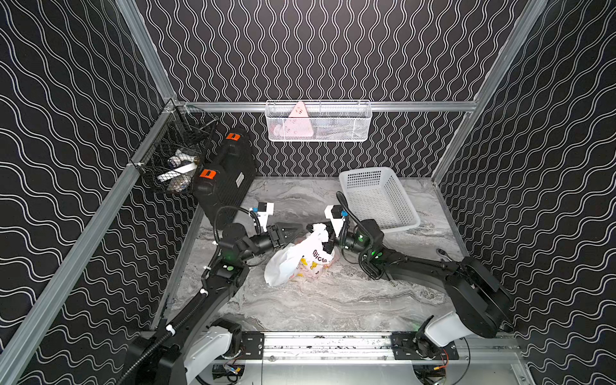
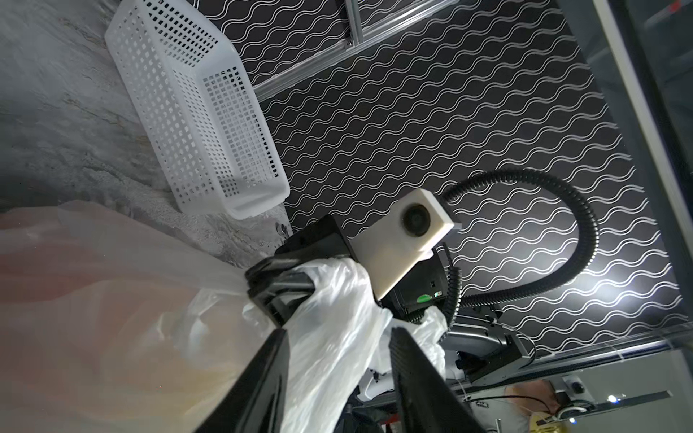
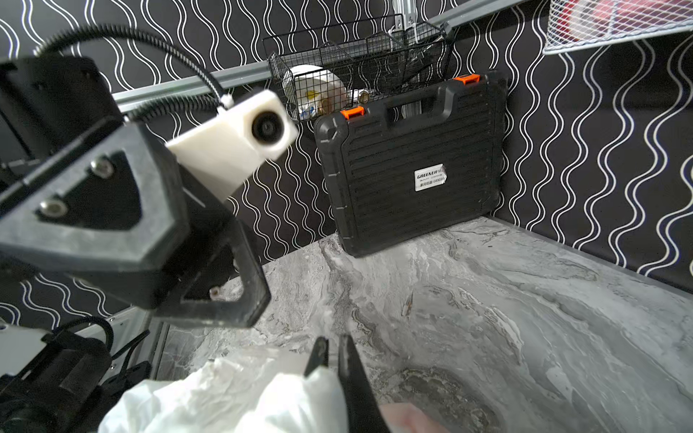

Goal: Place the oranges into plastic bags & tie knots
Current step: Tie the plastic bag at the center of the board.

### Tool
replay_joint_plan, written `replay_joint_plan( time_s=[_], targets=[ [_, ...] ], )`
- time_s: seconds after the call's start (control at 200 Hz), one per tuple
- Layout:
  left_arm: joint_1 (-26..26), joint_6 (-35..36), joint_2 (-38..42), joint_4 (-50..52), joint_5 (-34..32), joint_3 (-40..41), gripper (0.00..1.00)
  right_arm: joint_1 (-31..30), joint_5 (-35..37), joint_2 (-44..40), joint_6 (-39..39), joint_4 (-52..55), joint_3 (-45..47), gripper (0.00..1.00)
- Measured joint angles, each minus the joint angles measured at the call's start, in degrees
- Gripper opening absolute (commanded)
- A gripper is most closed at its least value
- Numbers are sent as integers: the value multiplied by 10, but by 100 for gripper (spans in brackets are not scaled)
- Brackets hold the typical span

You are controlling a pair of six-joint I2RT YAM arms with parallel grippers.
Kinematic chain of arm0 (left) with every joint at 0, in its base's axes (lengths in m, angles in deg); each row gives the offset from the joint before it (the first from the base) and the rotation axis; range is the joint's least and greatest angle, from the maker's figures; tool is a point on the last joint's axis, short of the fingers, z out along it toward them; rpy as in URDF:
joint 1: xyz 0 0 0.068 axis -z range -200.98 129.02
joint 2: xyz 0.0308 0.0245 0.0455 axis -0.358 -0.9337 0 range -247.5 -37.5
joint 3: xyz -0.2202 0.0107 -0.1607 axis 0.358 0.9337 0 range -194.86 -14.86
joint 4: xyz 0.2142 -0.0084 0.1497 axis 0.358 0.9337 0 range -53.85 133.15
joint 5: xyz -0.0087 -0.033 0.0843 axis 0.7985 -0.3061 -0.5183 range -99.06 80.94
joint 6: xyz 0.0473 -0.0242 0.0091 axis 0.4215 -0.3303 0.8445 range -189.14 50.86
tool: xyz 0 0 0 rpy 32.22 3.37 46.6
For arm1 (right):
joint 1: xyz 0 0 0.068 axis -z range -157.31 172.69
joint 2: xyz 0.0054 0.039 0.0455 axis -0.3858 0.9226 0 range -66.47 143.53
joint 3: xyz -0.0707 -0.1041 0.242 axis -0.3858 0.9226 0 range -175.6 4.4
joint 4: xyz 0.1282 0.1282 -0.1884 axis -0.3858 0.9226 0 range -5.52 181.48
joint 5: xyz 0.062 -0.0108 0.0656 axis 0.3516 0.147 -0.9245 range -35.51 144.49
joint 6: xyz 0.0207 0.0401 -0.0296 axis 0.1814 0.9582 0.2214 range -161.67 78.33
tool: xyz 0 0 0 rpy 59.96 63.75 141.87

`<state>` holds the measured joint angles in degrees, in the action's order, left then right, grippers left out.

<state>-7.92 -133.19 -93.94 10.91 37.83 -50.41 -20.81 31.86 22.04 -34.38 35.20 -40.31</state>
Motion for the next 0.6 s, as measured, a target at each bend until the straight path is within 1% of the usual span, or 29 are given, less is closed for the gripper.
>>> replay_joint_plan(
  time_s=[0.065,0.11,0.115,0.135,0.145,0.15,0.175,0.24,0.285,0.345,0.435,0.6],
  targets=[
    [0,62,-4,79,0,-52,52,0,0,-5,-6,12,0,14],
    [0,106,-13,128,2,-84,53,-1,2,-9,-9,23,0,21],
    [0,110,-14,132,2,-86,53,-1,2,-10,-10,23,0,23],
    [0,125,-18,150,2,-95,53,-1,5,-12,-12,30,-1,27],
    [0,134,-20,161,2,-99,53,-2,7,-14,-12,34,-2,32],
    [0,136,-21,164,2,-101,54,-2,8,-14,-13,36,-2,32],
    [0,152,-26,185,3,-107,54,-2,12,-19,-17,49,-5,40],
    [1,176,-33,224,9,-109,55,-3,27,-37,-27,88,-12,51],
    [1,183,-35,240,12,-109,55,-3,37,-54,-38,124,-19,56],
    [1,192,-34,249,16,-109,56,-3,52,-82,-52,186,-33,60],
    [1,205,-34,258,24,-110,57,-3,78,-120,-68,290,-60,63],
    [1,234,-34,279,37,-118,59,-3,121,-170,-92,479,-106,64]
  ],
)
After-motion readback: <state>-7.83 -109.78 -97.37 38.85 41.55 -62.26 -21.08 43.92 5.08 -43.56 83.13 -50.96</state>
